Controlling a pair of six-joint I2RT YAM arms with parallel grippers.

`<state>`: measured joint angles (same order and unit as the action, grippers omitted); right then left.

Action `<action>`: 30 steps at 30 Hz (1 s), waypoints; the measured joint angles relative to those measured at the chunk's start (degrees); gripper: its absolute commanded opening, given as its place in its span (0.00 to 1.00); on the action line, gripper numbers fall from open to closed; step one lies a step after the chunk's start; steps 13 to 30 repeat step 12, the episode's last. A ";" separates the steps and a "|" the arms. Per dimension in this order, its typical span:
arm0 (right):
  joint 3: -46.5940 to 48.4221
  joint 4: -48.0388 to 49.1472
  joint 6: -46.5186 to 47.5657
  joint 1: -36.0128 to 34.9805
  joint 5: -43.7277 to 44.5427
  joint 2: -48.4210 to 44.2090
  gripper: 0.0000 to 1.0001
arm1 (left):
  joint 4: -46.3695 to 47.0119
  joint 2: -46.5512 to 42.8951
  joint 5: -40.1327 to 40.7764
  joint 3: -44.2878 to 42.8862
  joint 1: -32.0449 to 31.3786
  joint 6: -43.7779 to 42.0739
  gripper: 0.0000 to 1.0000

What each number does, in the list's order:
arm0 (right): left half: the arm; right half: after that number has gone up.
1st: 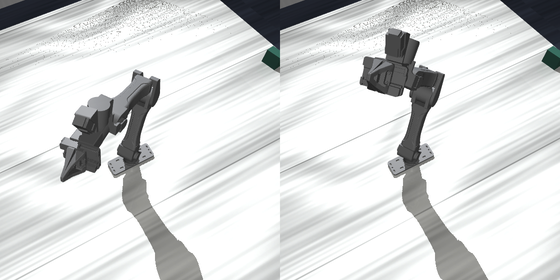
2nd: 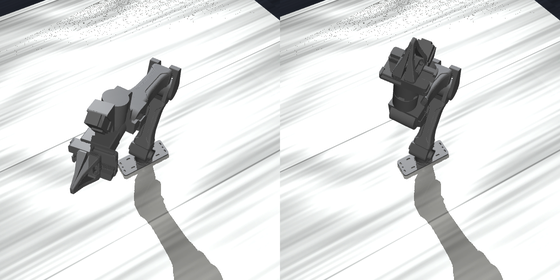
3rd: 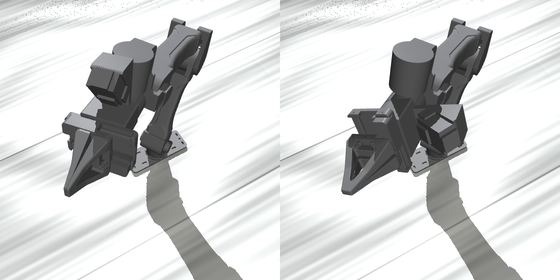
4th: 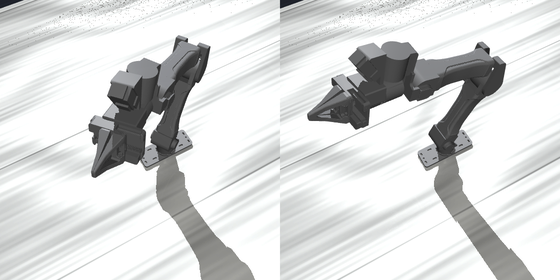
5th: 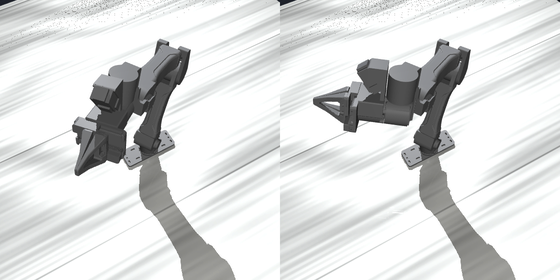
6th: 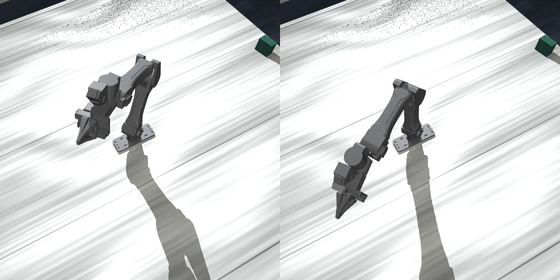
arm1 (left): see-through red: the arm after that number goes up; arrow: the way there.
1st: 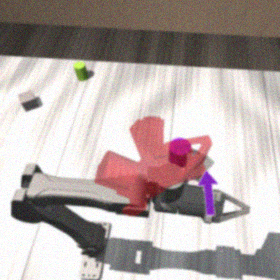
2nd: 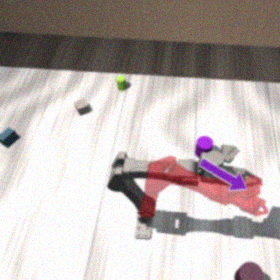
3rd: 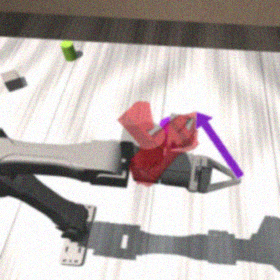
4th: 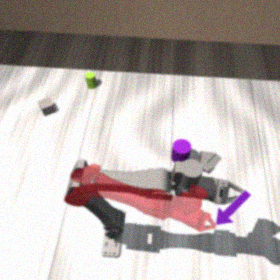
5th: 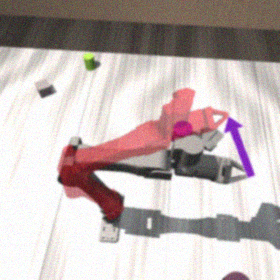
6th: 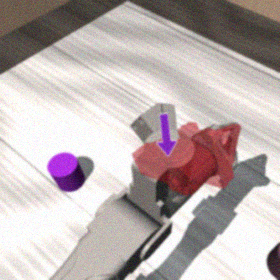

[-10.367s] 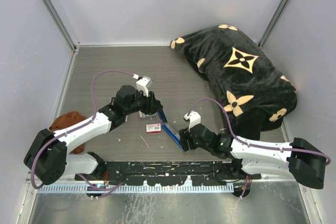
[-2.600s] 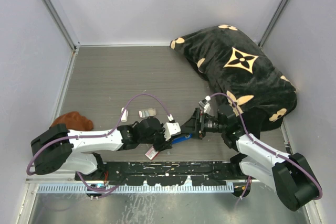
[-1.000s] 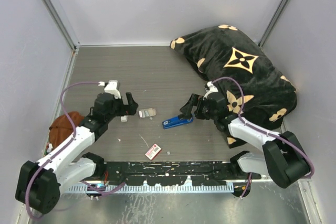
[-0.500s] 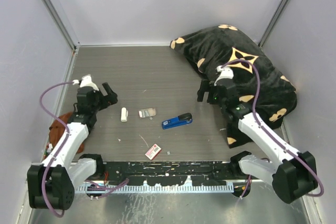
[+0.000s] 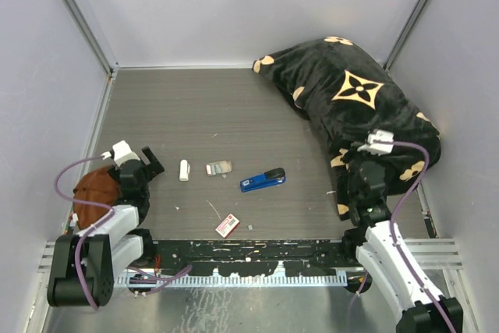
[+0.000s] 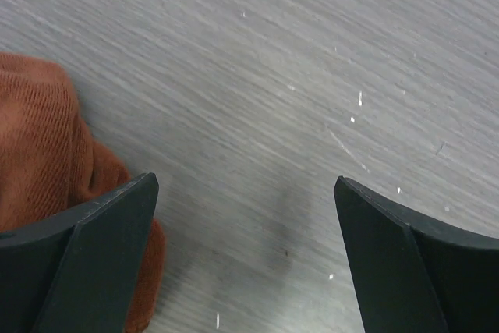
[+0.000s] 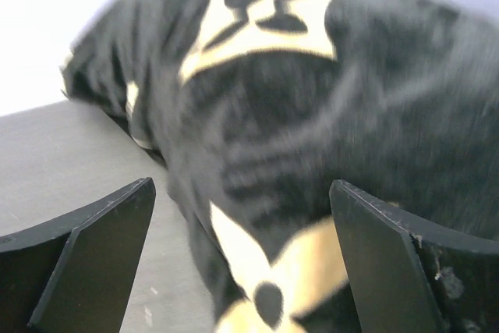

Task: Load the staples into the stapler
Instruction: Reset both arms

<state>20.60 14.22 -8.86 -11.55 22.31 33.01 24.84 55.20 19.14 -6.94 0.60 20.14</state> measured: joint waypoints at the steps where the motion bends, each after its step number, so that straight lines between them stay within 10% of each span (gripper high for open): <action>1: -4.76 4.57 1.16 -0.02 0.13 -0.42 1.00 | 1.88 2.03 0.42 -0.24 0.00 -0.04 0.98; 12: -19.98 26.95 5.90 -0.22 -0.04 -0.39 1.00 | 12.83 8.66 1.70 -3.74 -0.92 -1.33 0.98; 30: -19.98 26.95 5.90 -0.22 -0.04 -0.39 1.00 | 12.83 8.66 1.70 -3.74 -0.92 -1.33 0.98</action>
